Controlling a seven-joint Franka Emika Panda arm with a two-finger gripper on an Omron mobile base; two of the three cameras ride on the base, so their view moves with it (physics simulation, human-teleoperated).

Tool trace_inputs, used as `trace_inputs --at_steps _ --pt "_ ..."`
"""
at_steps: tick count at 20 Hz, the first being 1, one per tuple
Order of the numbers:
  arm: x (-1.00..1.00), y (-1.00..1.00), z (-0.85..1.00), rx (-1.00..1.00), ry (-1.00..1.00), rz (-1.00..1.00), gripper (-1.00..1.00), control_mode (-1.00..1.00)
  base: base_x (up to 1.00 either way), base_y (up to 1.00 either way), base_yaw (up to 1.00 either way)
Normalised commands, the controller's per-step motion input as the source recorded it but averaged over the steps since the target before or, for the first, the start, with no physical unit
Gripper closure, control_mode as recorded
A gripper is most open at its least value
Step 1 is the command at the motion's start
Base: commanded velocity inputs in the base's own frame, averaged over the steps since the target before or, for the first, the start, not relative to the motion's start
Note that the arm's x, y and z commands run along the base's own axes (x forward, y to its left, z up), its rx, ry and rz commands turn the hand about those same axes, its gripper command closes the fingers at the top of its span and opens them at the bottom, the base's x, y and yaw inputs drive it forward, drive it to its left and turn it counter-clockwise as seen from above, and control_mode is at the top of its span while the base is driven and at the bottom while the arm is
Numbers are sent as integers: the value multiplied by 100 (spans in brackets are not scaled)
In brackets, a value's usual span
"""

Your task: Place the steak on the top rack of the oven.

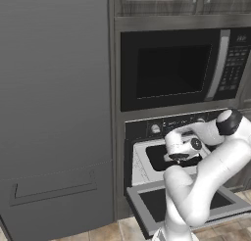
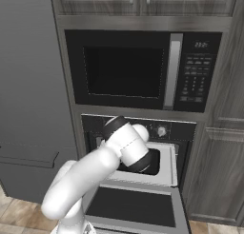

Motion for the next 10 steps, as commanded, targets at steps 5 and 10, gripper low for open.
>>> trace_inputs --at_steps 5,10 --pt "1 0 0 0 -1 0 100 -100 0 0 0" --pt "0 0 0 0 0 0 -100 -100 0 0 0"
